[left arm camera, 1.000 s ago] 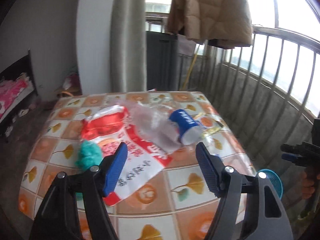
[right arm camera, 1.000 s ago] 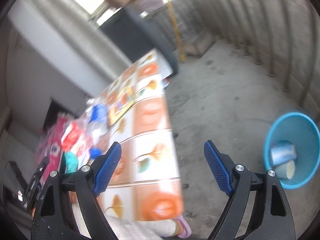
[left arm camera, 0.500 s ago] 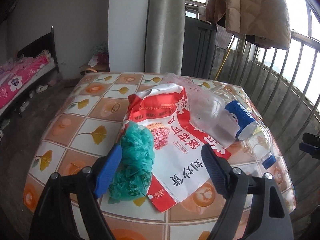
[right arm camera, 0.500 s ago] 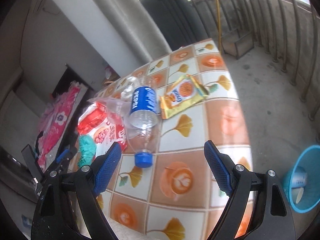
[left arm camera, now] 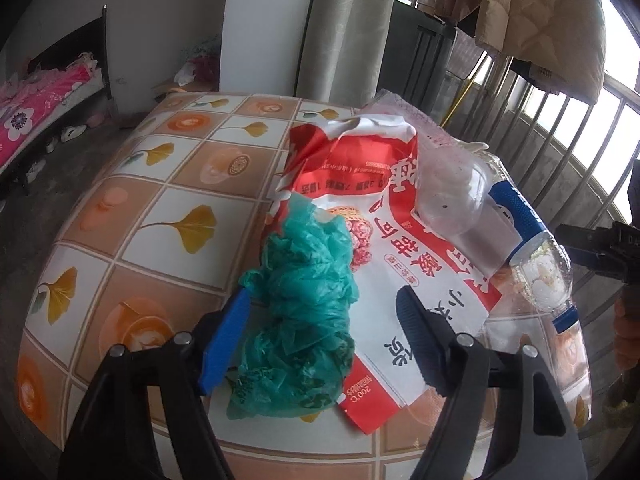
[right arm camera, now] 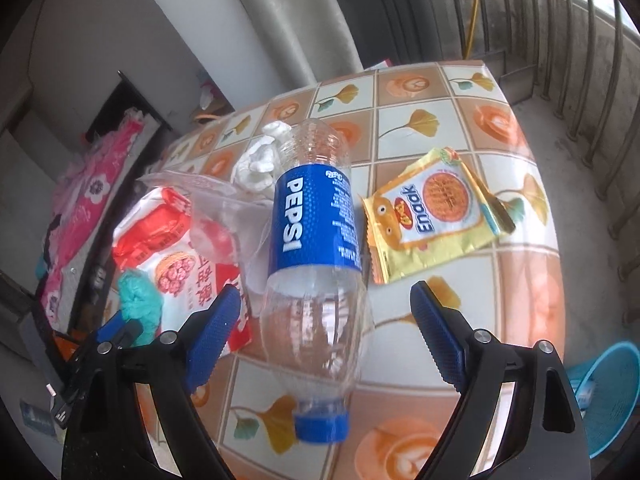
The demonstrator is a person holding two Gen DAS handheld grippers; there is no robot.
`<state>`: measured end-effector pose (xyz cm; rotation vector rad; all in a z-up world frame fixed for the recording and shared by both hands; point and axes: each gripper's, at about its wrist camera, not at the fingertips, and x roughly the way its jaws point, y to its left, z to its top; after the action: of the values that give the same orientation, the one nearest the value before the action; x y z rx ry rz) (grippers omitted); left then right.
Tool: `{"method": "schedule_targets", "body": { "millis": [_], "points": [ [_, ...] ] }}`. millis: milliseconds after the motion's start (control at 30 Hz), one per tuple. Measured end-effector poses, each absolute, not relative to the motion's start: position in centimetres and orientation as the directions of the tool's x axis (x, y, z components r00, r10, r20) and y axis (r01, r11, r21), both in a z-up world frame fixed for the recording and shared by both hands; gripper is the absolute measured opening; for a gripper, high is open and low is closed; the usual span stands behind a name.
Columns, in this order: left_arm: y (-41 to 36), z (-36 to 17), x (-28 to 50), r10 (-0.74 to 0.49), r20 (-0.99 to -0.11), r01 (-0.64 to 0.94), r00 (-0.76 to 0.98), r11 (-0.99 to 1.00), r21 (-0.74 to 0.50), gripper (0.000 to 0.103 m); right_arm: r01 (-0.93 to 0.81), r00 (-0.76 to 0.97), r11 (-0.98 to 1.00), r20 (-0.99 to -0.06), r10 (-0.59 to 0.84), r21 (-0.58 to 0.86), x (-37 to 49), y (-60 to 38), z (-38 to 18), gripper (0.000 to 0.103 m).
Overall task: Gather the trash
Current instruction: 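Grasp the green plastic bag with the left tool while the right tool grasps the Pepsi bottle, then carry bag and bottle to the wastebasket and open both tools to drop them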
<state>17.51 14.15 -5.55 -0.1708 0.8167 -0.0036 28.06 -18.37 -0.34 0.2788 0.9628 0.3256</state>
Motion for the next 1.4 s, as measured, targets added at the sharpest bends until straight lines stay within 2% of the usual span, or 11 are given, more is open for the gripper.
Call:
{"method": "schedule_targets", "body": {
  "millis": [333,500,633,1167,1400],
  "points": [
    [14.0,-6.9,18.1,-0.025,-0.752,-0.051,0.659,0.996,-0.077,0.052,-0.137,0.444,0.918,-0.806,0.392,0.371,30.6,-17.0,-2.5,0.083],
    [14.2,-7.1,18.1,-0.019,-0.749,-0.057,0.662,0.996,-0.075,0.045,-0.139,0.426,0.909,-0.805,0.413,0.393,30.6,-16.9,-3.2,0.075],
    [14.2,-7.0,17.8,-0.029,-0.741,-0.055,0.670,0.995,-0.089,0.044,-0.141,0.424,0.904,-0.801,0.423,0.403,30.5,-16.9,-3.2,0.064],
    [14.4,-4.4,14.0,-0.089,-0.676,-0.040,0.731,0.984,-0.174,0.043,-0.091,0.496,0.872,-0.737,0.459,0.481,27.6,-20.1,-1.5,0.063],
    [14.0,-3.2,11.9,-0.103,-0.661,-0.031,0.744,0.981,-0.189,0.043,-0.170,0.419,0.888,-0.784,0.458,0.428,24.1,-18.7,-2.3,0.065]
  ]
}}
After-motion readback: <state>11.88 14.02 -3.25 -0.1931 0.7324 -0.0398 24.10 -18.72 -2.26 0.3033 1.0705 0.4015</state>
